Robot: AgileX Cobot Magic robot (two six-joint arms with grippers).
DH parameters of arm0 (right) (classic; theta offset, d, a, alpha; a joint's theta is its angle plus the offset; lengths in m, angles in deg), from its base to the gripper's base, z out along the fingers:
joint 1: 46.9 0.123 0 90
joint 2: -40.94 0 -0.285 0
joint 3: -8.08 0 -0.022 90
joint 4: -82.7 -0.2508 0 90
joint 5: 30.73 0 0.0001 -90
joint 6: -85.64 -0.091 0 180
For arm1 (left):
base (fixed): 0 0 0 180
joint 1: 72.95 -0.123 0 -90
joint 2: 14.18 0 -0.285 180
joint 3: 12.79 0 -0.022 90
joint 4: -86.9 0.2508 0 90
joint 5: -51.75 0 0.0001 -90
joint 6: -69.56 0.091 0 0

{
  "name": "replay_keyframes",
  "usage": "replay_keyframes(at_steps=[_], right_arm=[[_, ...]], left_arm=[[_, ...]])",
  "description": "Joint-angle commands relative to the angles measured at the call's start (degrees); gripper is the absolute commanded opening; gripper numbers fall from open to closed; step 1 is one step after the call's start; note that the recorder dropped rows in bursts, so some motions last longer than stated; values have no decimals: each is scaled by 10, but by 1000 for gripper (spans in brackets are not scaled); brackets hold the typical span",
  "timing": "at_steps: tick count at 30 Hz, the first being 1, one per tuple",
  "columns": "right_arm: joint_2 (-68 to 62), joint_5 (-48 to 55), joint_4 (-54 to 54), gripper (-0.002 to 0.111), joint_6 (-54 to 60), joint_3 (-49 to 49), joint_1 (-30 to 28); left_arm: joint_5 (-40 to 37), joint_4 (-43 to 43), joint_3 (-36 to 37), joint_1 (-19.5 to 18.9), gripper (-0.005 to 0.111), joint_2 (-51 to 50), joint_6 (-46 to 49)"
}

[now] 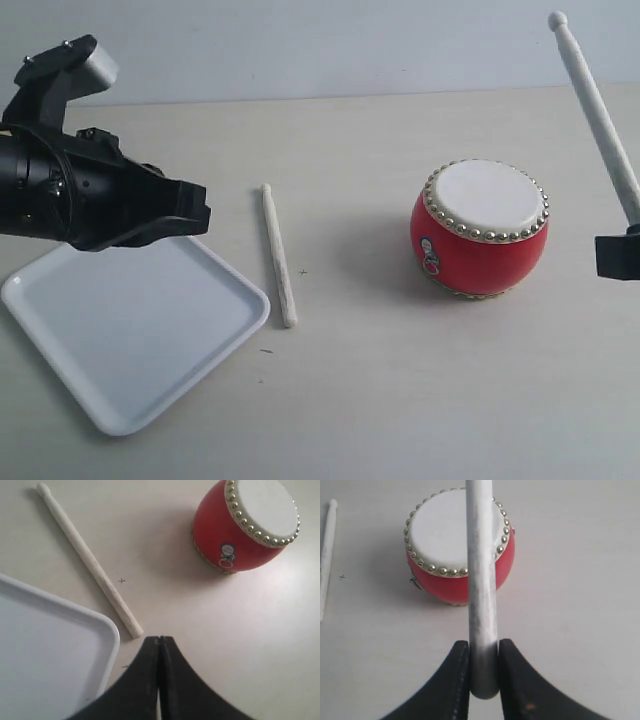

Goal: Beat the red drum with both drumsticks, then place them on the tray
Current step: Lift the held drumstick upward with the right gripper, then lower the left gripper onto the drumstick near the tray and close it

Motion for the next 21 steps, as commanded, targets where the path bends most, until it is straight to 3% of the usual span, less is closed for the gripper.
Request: replay_keyframes(at_steps=[1,4,6,7,8,9,10,12,17,21], right_arm=[[4,-3,49,0,37,-2,1],[4,-6,52,0,98,-2,1],[4,-11,50,0,139,-2,1],[4,-20,50,0,170,-2,1],[4,-26,51,0,180,-2,1],[4,-42,51,0,199,-2,1],[4,-50,51,0,202,-2,1],[4,-80,51,0,212,-2,1],[4,-91,50,0,238,-2,1],[4,-101,37,0,245,-2,1]], left_arm=[[18,-6,-46,5,0,-1,-32],[16,61,-85,27,0,-6,-111],[3,178,-110,49,0,-16,-209],[-44,350,-144,81,0,-34,-350],[-73,423,-164,99,0,-43,-420],[-171,575,-205,134,0,-72,-556],[-205,611,-221,146,0,-86,-596],[-269,618,-267,173,1,-137,-655],[-265,517,-294,204,33,-244,-772],[-173,451,-294,206,35,-284,-799]])
